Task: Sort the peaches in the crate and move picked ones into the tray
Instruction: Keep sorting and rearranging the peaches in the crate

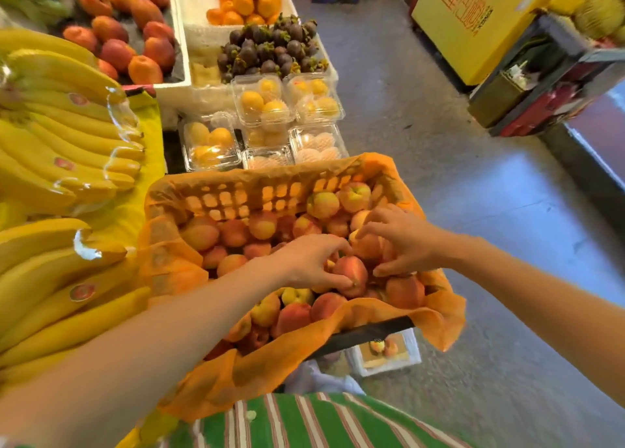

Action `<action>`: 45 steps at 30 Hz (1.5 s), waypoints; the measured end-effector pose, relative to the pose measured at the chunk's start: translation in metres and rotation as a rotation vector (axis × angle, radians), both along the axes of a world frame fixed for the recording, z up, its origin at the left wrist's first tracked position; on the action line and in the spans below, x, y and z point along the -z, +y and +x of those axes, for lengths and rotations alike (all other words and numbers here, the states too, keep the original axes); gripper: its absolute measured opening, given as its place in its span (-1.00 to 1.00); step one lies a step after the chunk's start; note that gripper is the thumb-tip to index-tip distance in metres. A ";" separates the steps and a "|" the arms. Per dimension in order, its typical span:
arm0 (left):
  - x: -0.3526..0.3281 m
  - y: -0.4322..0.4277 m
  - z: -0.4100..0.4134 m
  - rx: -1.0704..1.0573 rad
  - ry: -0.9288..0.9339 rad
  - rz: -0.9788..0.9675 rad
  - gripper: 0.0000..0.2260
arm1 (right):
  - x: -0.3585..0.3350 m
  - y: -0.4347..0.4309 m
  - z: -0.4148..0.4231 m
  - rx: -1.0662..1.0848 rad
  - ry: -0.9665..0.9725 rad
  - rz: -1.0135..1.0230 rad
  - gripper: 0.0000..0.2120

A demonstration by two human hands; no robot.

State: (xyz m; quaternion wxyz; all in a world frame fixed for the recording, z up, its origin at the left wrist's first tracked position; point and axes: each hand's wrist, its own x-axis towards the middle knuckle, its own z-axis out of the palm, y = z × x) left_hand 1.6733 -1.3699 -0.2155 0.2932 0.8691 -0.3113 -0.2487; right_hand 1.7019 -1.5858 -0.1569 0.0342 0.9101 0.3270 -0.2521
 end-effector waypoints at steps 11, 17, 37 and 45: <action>-0.004 -0.007 0.006 -0.132 0.180 -0.053 -0.48 | -0.010 -0.015 0.003 0.053 0.133 -0.084 -0.29; -0.021 0.043 0.014 -0.163 0.293 -0.024 -0.56 | -0.033 0.013 0.019 0.154 0.296 0.235 -0.50; 0.004 0.112 -0.028 -0.037 -0.163 0.928 -0.58 | 0.101 0.165 0.010 -0.049 0.255 0.321 -0.45; 0.000 0.110 -0.003 -0.239 -0.141 0.608 -0.68 | 0.086 0.151 0.018 -0.093 0.246 0.363 -0.61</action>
